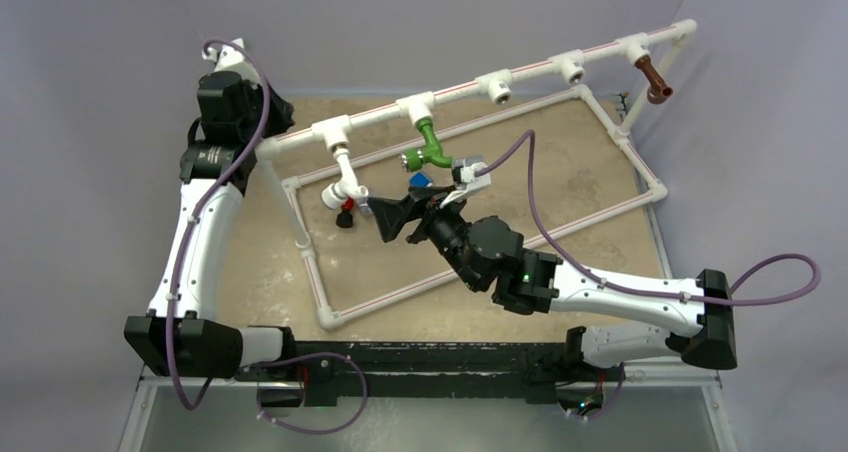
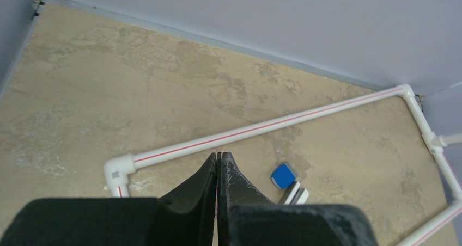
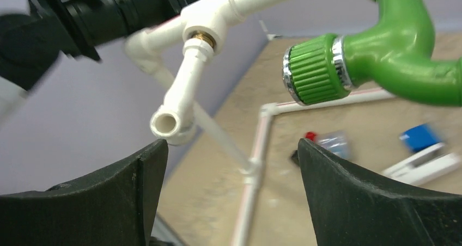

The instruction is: Install the water faucets

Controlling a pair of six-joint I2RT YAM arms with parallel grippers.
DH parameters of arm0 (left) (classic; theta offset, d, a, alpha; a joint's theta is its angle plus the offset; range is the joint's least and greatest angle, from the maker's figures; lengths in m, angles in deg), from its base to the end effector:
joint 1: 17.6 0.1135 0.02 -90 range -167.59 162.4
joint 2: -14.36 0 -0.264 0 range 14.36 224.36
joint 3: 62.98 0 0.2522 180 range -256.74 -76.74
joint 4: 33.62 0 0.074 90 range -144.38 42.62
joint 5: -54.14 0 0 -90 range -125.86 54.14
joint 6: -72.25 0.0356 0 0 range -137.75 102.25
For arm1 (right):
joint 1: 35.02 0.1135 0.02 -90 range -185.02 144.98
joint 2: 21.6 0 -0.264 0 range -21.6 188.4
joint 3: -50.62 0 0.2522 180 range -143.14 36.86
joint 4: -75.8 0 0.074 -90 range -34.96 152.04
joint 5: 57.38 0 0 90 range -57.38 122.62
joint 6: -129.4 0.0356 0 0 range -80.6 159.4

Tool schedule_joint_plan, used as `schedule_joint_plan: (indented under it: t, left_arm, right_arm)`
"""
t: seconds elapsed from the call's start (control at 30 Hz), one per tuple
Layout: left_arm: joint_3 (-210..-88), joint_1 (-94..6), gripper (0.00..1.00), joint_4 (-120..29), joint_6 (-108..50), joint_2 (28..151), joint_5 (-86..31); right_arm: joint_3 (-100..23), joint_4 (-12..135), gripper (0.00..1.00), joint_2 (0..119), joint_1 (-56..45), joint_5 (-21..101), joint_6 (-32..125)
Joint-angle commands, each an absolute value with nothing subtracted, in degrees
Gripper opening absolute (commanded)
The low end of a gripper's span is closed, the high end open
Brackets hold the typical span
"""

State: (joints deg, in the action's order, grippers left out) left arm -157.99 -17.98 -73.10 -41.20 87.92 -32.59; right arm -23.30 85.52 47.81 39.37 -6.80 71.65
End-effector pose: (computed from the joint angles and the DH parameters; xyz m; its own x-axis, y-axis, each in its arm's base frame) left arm 0.2842 -0.0039 0.4250 -0.3082 -0.3953 -0.8653 -0.0673 0.9164 -0.3946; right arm 0.0963 0.2607 0.4054 -0.2527 0.6275 -0.7365 -0.5245 0.5508 0.6493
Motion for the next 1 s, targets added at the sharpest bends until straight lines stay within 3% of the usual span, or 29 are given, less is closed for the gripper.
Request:
schedule_joint_plan:
  t: [0.0,0.37,0.63,0.97]
  left_arm:
    - [-161.4,-22.9,0.00,-80.1,-40.7,89.0,-35.0]
    - [-161.8,-28.4,0.00,-82.1,-39.3,88.8,-43.2]
    - [-157.8,-28.6,0.00,-81.0,-40.0,86.9,-45.0]
    - [-160.4,-28.6,0.00,-81.5,-39.3,86.1,-46.0]
  right_arm:
    - [-25.2,83.3,0.89,46.4,39.2,-4.2,44.8]
    - [-25.9,80.7,0.89,45.6,44.6,1.3,0.5]
    - [-19.0,101.1,0.94,49.4,47.8,-7.1,-44.1]
    - [-23.9,101.7,0.94,54.9,47.5,-1.7,-62.7]
